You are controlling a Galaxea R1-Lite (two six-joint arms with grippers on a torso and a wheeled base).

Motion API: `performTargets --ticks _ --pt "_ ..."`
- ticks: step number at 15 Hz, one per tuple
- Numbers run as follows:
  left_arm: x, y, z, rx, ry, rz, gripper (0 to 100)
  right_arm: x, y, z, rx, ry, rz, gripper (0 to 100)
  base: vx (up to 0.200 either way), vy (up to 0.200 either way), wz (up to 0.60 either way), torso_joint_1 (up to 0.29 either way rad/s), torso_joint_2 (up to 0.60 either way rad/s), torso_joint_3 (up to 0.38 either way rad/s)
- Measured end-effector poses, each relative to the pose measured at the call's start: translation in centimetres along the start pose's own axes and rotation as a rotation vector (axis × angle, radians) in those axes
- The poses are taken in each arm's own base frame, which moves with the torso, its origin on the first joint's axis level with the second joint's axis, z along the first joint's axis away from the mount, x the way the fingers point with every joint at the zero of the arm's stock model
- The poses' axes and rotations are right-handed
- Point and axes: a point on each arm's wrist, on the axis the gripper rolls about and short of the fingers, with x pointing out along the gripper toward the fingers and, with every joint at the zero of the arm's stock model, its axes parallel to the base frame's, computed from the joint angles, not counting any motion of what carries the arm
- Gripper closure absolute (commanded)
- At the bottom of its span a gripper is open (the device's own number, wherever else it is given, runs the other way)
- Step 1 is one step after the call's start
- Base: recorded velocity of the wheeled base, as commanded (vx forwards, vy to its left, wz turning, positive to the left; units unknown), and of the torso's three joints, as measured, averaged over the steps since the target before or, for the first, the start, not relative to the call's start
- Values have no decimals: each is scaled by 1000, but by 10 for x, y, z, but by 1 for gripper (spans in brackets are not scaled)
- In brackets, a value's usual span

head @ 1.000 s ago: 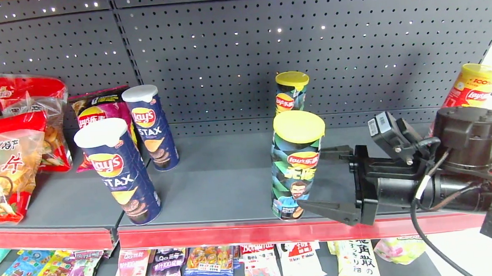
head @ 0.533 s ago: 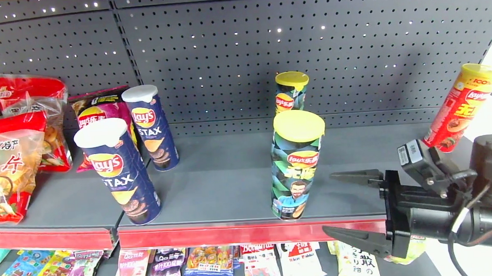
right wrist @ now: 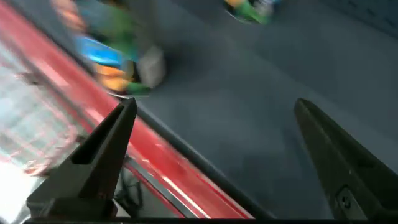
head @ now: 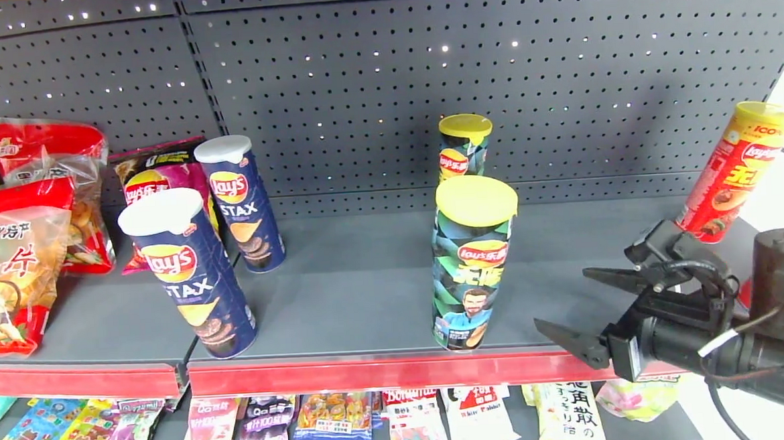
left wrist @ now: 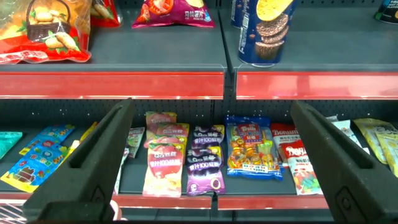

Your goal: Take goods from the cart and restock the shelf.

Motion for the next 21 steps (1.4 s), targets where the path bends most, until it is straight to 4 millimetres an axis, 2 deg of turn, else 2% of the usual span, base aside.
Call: performTargets --ticks 2,6,10,21 --pt "0 0 0 0 0 0 0 8 -3 2 10 35 -96 0 0 0 0 0 0 0" --pt "0 0 0 0 0 0 0 30 -5 14 27 22 -106 0 0 0 0 0 0 0" --pt "0 0 0 0 0 1 0 44 0 12 22 48 -85 0 0 0 0 0 0 0" --pt "0 0 0 0 -1 0 0 61 8 15 9 51 -48 0 0 0 0 0 0 0"
